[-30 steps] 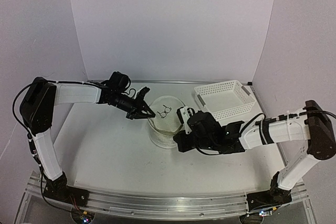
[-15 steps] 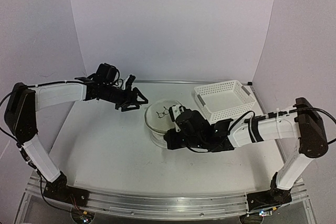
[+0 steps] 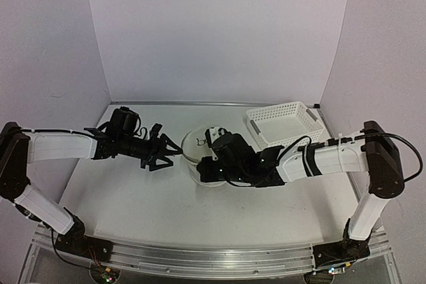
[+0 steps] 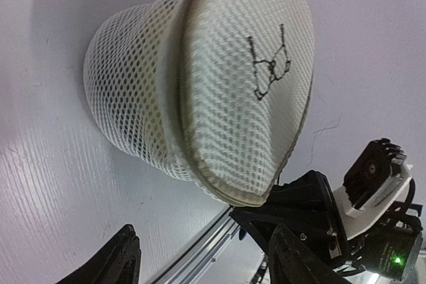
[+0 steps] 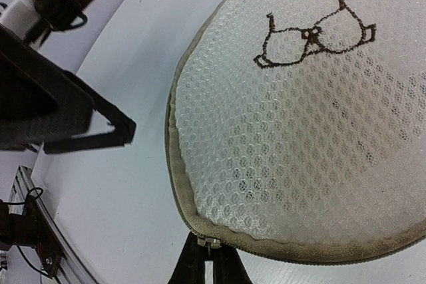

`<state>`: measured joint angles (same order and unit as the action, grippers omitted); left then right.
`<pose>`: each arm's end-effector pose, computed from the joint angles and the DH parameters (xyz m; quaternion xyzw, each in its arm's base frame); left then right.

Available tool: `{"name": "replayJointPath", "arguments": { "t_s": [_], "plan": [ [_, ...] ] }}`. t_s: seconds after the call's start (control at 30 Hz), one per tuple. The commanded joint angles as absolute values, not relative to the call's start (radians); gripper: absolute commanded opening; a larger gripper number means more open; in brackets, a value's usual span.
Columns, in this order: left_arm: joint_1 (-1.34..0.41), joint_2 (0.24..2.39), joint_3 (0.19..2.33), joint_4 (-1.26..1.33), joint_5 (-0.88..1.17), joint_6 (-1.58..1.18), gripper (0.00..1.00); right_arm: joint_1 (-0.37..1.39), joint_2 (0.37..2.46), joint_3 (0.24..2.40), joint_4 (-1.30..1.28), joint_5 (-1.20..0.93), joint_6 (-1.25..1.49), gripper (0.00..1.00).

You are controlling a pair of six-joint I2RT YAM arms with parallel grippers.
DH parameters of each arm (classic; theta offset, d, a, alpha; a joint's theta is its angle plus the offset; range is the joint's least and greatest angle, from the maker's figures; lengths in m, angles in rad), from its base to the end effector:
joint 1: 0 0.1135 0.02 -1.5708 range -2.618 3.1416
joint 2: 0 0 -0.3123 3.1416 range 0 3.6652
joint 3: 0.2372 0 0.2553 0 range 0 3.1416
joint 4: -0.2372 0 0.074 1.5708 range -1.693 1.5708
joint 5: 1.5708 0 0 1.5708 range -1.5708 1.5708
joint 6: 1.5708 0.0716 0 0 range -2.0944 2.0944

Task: Unzip the laundry bag and remove the bra
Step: Adjust the laundry bag at the center of the board, then hold the laundry bag at the center of the board.

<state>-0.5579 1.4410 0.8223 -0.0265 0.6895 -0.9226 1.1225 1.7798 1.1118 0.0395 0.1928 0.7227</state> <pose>0.2472 -0.2079 0.2504 -0.0043 0.8556 -0.5067 0.1063 0.2002 0.3847 0.2276 -0.1333 0.8779 0.3084 0.3411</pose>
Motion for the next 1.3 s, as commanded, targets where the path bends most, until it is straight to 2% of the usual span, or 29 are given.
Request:
{"name": "replayJointPath", "arguments": {
  "t_s": [0.0,0.17,0.73,0.87,0.97,1.1,1.27],
  "plan": [
    [-0.567,1.397,0.780,0.152,0.702,-1.083,0.66,1.128,1.801,1.187,0.106,0.174,0.743,0.00],
    [-0.589,1.413,0.740,0.244,0.683,-1.178,0.67,1.130,1.814,1.209,0.115,0.161,0.738,0.00],
    [-0.641,1.535,0.753,0.415,0.651,-1.306,0.54,1.147,1.789,1.193,0.140,0.158,0.702,0.00],
    [-0.642,1.550,0.756,0.429,0.652,-1.315,0.39,1.147,1.778,1.178,0.140,0.162,0.700,0.00],
    [-0.643,1.558,0.765,0.435,0.657,-1.312,0.19,1.149,1.773,1.167,0.140,0.158,0.698,0.00],
    [-0.643,1.559,0.761,0.438,0.651,-1.311,0.00,1.151,1.756,1.143,0.140,0.155,0.694,0.00],
    [-0.643,1.561,0.756,0.440,0.649,-1.307,0.00,1.152,1.709,1.080,0.138,0.157,0.690,0.00]
  ]
}}
